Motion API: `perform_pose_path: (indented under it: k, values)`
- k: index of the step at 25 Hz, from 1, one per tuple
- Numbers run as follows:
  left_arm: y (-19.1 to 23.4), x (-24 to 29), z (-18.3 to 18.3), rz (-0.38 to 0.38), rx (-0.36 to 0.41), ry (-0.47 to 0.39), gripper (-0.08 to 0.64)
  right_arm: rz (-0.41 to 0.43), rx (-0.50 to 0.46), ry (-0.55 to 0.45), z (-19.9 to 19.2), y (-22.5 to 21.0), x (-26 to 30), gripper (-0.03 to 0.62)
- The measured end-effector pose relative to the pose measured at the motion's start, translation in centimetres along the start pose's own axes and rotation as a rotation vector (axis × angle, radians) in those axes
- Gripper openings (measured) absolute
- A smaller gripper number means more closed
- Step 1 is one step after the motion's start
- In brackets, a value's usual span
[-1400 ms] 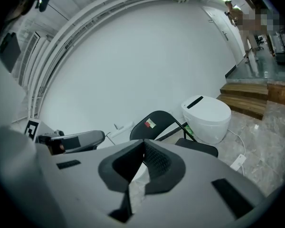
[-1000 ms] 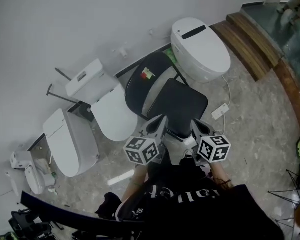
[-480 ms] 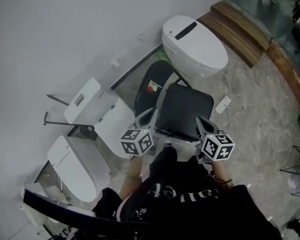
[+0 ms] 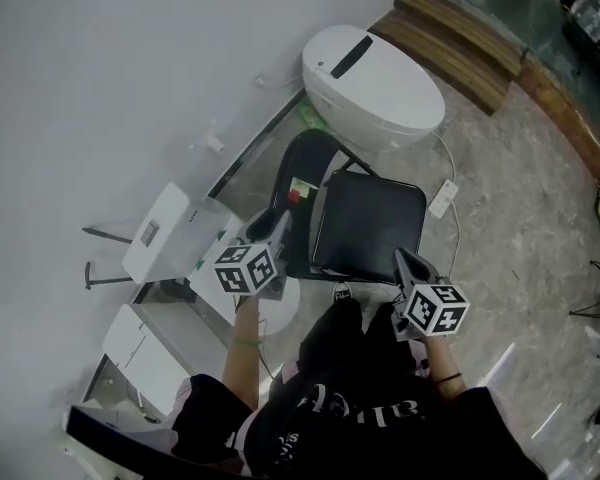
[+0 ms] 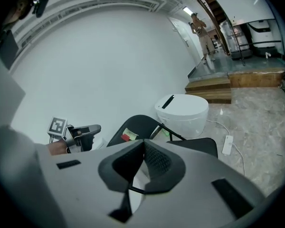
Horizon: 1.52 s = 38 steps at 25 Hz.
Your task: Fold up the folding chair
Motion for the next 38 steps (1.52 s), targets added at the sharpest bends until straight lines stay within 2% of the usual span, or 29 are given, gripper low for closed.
perform_pose_path:
  k: [3,7,9,11,15,19,22,25,26,28,33,38]
  values:
    - [2.7,1.7,0.0,0.04,0.061,0.086,0.208,-0.024,0.031,0.012,-0.8,-1.2,0.5,0.012]
    - [5.2,4.4,-1.6,0.038,0.117,0.233,0.218,-0.04,0.052,0.027,-1.6,-3.1,1.2,0.013]
    - [6.2,5.5,-2.0,0.064,0.127,0.275,0.218,-0.048,0.058,0.037,-1.9,-4.0,1.5,0.012]
    - [7.2,6.5,-2.3,0.082,0.113,0.297,0.218,-0.049,0.059,0.048,-2.0,-4.8,1.9,0.012]
    - [8.5,8.3,-3.6,0.068,0.047,0.337,0.218,-0.036,0.048,0.057,-2.1,-6.4,2.9,0.012]
    - [9.0,9.6,-4.3,0.066,0.024,0.389,0.216,-0.025,0.046,0.069,-2.7,-8.7,4.5,0.014]
    - [9.0,10.0,-4.3,0.077,0.027,0.382,0.16,-0.02,0.063,0.096,-3.8,-11.1,6.1,0.015]
    - [8.9,10.0,-4.4,0.093,0.033,0.361,0.157,-0.027,0.063,0.135,-5.1,-14.0,7.8,0.024]
    - [8.8,10.0,-4.4,0.101,0.037,0.353,0.156,-0.035,0.059,0.148,-5.6,-15.1,8.4,0.042]
    - [8.6,9.9,-4.0,0.128,0.06,0.336,0.155,-0.051,0.053,0.175,-6.5,-17.3,9.6,0.12]
    - [8.4,10.1,-4.0,0.166,0.081,0.319,0.153,-0.099,0.044,0.235,-9.1,-22.9,12.9,0.189]
    - [8.1,10.7,-4.2,0.171,0.116,0.288,0.154,-0.125,-0.002,0.335,-12.9,-27.6,16.2,0.256]
Point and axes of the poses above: the fingertips, and each gripper's own axes: x forward along the fingers, y to its left, z out of its top, the point moved 6 cm from there along -x, backward along the fingers, and after that the axes turned 6 degrees about -z, right-handed, at the moved point
